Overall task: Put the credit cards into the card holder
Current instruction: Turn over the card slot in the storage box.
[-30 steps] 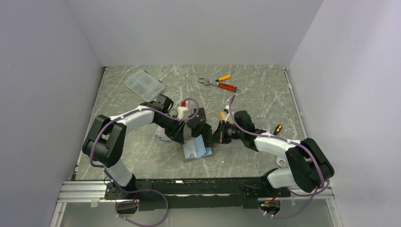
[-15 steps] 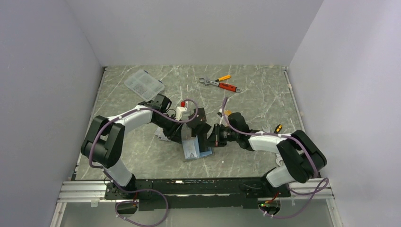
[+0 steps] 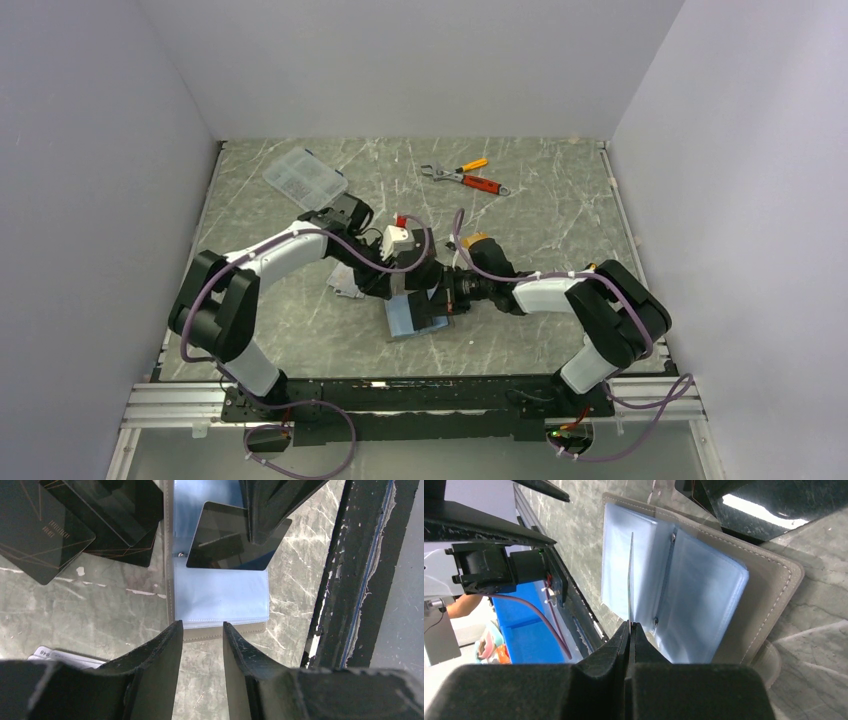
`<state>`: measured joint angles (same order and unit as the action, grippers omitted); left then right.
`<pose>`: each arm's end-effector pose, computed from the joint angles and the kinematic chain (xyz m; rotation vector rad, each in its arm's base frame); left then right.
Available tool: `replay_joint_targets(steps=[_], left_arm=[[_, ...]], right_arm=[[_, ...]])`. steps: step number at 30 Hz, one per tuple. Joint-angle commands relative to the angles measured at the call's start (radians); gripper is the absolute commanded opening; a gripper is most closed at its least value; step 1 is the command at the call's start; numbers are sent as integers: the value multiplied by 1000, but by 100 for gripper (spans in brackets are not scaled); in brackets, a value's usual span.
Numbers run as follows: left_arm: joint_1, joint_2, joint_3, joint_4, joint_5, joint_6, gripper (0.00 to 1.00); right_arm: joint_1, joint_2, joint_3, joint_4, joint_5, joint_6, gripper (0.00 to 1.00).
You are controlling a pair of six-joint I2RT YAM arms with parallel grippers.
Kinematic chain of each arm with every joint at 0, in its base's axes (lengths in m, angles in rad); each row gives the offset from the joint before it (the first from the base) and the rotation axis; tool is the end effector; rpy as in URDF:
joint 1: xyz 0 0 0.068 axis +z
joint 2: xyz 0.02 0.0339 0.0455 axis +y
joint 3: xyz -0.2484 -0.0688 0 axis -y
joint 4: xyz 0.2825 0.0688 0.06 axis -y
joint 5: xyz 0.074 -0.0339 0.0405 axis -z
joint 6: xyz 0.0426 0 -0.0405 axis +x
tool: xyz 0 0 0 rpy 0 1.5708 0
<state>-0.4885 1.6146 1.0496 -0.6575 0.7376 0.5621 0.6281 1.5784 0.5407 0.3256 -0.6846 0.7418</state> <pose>0.2847 -0.1837 0.1619 1.4588 2.1638 -0.9887 0.2254 0.1970 0.0792 -0.2669 2.5356 1.4232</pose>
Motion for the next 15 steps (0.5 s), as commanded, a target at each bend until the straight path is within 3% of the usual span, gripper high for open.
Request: replay_joint_targets(steps=[1,15], left_arm=[[-51,-17,24,15,-25,65,40],[-193,13,-95,83,-283,190,36]], right_arm=[[4,7,40,-11,-17,-41,0],[-40,62,21,21,-79,-36,0]])
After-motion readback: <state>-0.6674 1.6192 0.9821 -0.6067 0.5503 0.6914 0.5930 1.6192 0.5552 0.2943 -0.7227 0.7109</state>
